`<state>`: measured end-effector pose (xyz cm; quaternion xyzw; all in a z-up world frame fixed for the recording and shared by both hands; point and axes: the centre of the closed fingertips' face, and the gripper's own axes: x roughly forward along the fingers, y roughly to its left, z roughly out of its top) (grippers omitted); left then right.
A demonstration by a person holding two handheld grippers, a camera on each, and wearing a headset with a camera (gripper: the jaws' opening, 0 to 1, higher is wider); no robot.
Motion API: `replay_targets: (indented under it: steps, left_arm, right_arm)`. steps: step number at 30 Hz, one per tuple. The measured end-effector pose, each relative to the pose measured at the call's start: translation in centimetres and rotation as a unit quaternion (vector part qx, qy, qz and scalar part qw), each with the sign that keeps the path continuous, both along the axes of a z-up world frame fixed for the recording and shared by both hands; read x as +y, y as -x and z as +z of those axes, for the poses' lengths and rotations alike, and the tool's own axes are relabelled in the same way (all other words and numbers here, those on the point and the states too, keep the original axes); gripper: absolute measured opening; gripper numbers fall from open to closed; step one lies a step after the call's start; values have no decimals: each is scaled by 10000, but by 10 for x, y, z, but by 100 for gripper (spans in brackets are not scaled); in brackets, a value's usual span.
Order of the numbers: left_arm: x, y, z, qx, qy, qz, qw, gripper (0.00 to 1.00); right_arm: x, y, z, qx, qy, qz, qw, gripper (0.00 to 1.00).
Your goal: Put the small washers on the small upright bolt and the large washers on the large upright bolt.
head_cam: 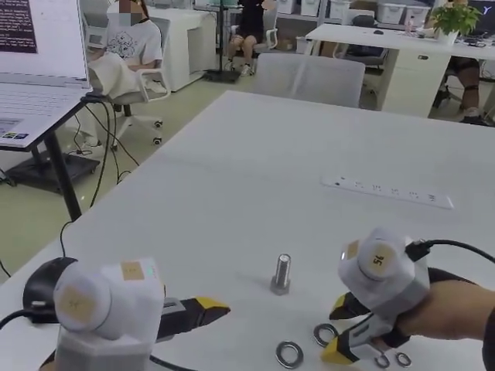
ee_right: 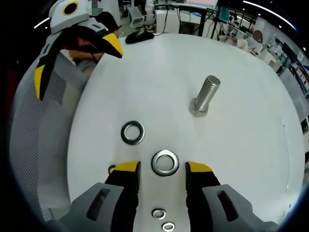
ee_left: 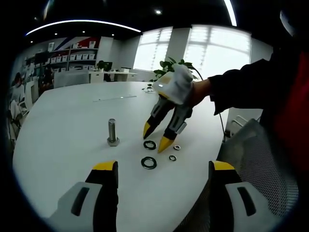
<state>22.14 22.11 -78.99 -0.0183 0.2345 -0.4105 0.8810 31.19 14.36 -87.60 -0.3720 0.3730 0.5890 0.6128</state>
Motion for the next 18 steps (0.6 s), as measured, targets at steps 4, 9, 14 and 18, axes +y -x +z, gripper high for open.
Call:
replay_targets:
  steps: [4, 9, 14, 18]
  left_arm:
    - [0, 0, 0, 1, 9, 8, 10000, 76]
    - [0, 0, 0, 8, 25, 16, 10000, 76]
    - [0, 0, 1, -2, 32, 21, 10000, 75]
    - [1, -1, 1, -14, 43, 37, 10000, 75]
  right_arm:
    - [1, -1, 0, -3, 13, -3, 10000, 37]
    - [2, -1, 0, 48, 35, -38, 10000, 35]
    - [1, -3, 0, 59, 76, -46, 9999, 34]
    - [1, -2, 0, 41, 136, 14, 9999, 30]
